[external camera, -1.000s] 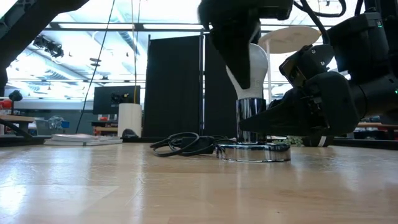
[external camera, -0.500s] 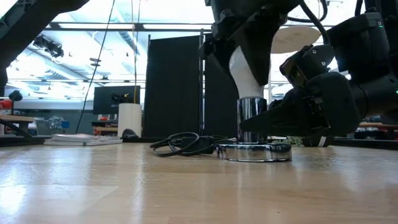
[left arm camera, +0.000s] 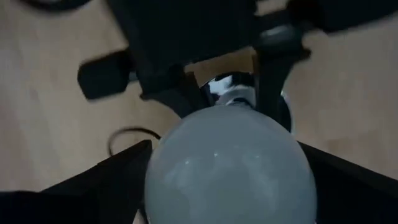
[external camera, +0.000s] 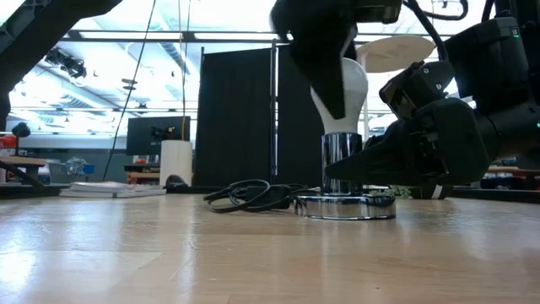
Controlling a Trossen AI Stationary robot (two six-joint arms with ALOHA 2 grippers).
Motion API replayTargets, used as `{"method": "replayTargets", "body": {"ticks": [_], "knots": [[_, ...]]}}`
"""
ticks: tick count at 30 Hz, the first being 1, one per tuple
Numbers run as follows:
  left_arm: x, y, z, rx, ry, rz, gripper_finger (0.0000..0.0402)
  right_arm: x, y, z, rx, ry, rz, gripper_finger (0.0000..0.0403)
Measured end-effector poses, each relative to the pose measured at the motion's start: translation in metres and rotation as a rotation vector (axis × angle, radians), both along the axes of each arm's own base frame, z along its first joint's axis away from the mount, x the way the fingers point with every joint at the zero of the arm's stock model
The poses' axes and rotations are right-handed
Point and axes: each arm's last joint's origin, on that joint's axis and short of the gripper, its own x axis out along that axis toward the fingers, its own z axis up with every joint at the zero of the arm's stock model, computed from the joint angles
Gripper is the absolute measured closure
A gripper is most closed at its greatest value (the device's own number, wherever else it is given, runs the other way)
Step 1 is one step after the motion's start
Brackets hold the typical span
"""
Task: Screw lightbulb
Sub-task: Remove the lightbulb from the lamp
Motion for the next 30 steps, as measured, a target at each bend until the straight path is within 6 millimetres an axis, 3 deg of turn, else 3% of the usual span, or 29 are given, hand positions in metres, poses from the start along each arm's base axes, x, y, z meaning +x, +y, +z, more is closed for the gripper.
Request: {"method": "replayTargets", "body": {"ticks": [9, 15, 21, 24, 30], "knots": [[0.0002, 0.0012, 0.0004, 0.235, 0.068, -0.487, 0.0043, 0.0001, 0.0, 0.0, -0.003, 0.0, 0.001, 0.0205], [-0.0001, -0.0015, 0.0004, 0.276, 0.085, -0.626, 0.0068, 0.0001, 0.0, 0.0, -0.004, 0.0, 0.001, 0.0205], [-0.0006, -0.0046, 0.0003, 0.208, 0.068, -0.581, 0.0121, 0.0002, 0.0001, 0.0, -0.007, 0.0, 0.002, 0.0205], [-0.0006, -0.0047, 0.0001, 0.169, 0.055, -0.474, 0.0144, 0.0001, 0.0, 0.0, -0.007, 0.001, 0.002, 0.0205], [-0.0007, -0.005, 0.0001, 0.069, 0.017, -0.176, 0.0144, 0.0001, 0.0, -0.0001, -0.007, 0.001, 0.002, 0.0205]]}}
